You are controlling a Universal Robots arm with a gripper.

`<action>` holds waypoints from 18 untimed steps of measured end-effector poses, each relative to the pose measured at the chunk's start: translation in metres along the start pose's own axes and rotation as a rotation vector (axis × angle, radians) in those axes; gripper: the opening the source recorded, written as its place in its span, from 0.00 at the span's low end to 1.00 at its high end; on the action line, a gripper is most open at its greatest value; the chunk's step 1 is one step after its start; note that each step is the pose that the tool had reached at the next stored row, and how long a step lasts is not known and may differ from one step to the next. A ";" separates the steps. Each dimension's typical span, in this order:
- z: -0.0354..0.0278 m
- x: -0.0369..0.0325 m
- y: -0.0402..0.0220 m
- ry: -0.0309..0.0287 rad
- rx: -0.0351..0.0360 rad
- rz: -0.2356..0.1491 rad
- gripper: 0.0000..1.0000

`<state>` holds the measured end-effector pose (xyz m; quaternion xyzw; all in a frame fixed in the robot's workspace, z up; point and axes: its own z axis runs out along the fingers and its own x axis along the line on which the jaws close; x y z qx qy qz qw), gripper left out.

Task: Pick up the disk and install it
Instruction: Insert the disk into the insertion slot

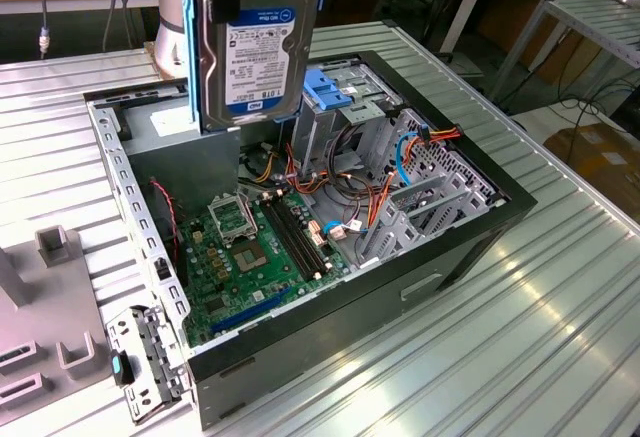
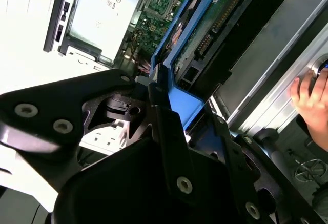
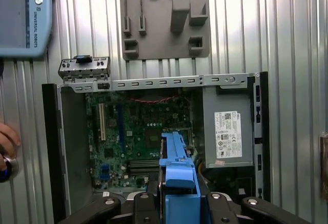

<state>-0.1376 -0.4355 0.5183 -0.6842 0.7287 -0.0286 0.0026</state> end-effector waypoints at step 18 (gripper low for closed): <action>0.0018 0.0216 -0.0045 0.0002 -0.0001 0.000 0.37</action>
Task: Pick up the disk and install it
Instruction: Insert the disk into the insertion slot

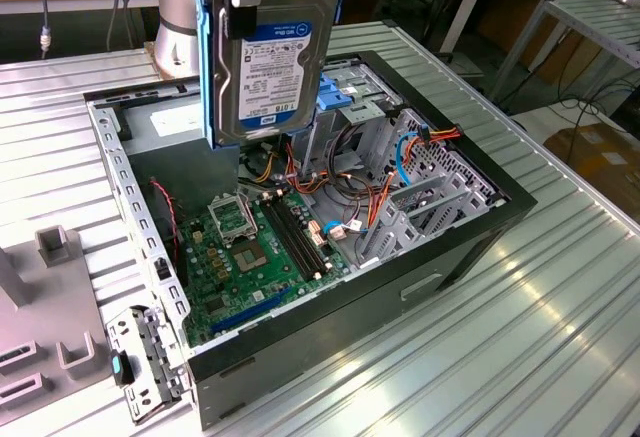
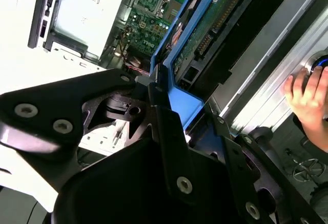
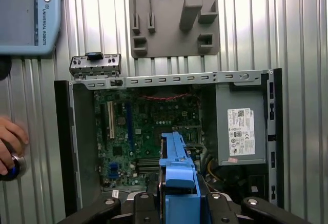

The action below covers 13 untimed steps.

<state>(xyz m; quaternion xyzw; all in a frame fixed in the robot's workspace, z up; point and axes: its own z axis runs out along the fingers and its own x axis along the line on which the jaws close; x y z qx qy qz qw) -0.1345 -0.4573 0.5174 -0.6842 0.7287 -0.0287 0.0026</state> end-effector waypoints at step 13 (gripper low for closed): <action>0.0012 0.0122 -0.0031 -0.0001 0.0000 0.000 0.37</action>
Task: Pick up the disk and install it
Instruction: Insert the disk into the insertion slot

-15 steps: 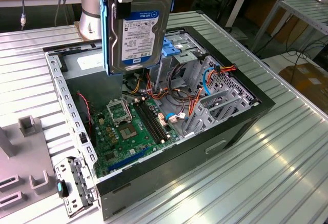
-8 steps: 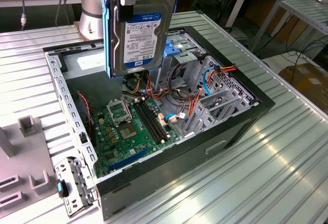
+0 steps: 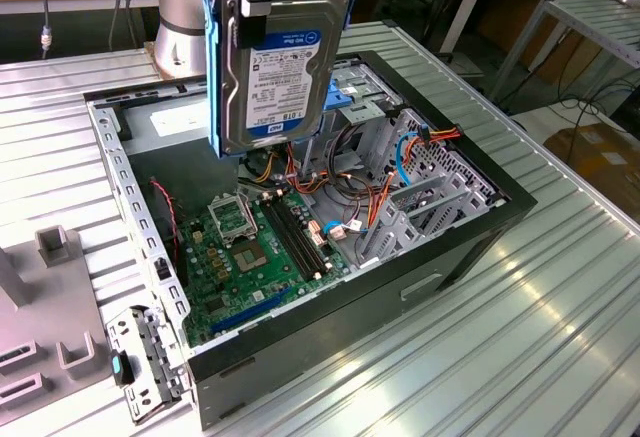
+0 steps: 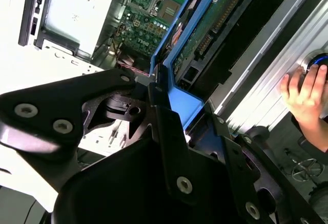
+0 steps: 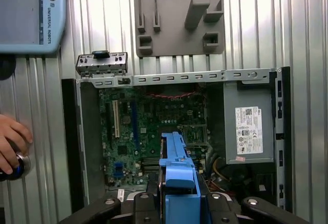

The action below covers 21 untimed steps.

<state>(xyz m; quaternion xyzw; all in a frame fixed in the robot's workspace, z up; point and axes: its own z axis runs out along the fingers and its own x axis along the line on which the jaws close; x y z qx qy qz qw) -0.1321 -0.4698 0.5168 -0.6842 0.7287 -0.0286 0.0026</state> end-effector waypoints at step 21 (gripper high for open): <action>0.0015 0.0164 -0.0118 0.0000 -0.0001 0.000 0.37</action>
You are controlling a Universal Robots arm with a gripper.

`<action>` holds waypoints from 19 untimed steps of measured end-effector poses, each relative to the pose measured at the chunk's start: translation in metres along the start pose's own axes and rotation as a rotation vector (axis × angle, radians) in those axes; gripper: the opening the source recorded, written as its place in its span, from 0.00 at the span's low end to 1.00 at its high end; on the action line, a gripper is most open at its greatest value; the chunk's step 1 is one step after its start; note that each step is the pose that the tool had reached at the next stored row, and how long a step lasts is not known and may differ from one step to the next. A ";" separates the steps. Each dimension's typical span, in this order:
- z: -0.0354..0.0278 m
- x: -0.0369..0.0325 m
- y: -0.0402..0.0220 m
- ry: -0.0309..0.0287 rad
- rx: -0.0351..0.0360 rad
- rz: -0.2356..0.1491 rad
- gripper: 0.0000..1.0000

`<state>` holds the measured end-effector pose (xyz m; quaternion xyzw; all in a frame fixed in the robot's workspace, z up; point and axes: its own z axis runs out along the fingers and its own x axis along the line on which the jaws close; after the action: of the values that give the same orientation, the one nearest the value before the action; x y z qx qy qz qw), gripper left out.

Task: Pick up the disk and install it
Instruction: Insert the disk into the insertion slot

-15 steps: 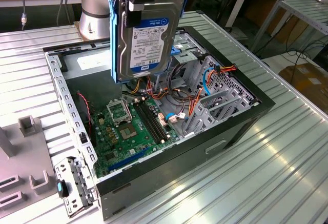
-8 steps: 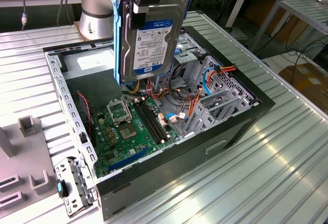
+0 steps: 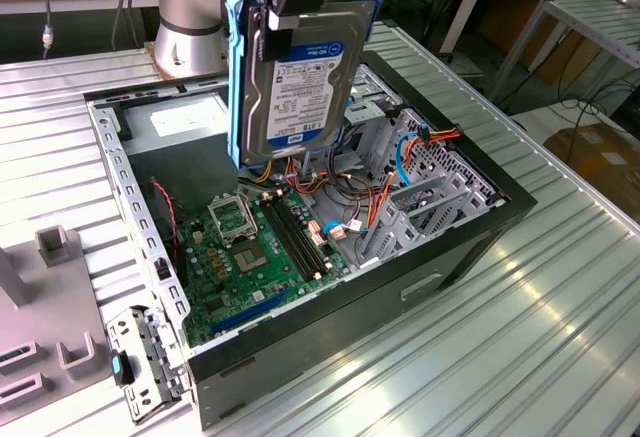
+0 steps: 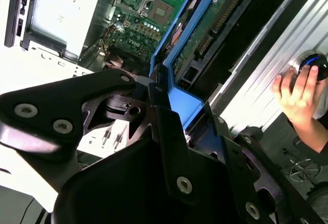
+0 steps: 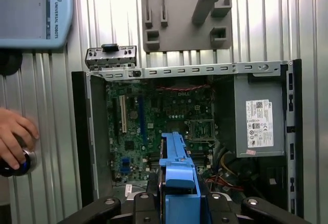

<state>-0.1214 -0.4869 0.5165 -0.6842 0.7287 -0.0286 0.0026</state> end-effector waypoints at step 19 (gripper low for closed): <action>0.0016 0.0154 -0.0138 0.0000 0.0000 0.000 0.37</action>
<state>-0.1085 -0.5031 0.5160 -0.6842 0.7287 -0.0286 0.0026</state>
